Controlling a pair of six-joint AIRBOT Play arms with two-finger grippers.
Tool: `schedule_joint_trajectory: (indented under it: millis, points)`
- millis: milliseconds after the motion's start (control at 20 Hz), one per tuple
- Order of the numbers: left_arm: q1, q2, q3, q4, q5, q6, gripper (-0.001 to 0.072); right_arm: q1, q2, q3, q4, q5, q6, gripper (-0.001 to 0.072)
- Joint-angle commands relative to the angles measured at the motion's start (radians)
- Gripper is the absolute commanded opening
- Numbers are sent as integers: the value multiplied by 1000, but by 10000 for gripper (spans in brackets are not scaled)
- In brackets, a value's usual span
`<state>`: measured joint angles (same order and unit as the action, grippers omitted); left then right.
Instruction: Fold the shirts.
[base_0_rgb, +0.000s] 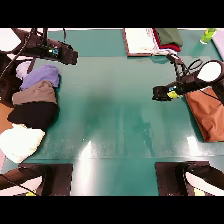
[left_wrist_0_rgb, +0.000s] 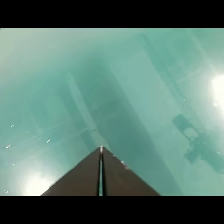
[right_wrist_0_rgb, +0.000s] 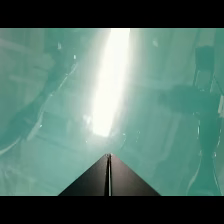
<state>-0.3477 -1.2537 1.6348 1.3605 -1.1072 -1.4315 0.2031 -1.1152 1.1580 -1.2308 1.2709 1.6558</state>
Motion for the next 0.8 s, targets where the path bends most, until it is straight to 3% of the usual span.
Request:
schedule_joint_trajectory:
  millis: [0,600,750]
  points:
    - [0,0,0,0,0,0,35,1,-1,1,2,-14,1,22]
    - [0,0,0,-18,10,-8,35,1,-1,1,1,-24,1,22]
    - [1,-1,0,23,146,5,36,1,-1,1,1,-23,1,22]
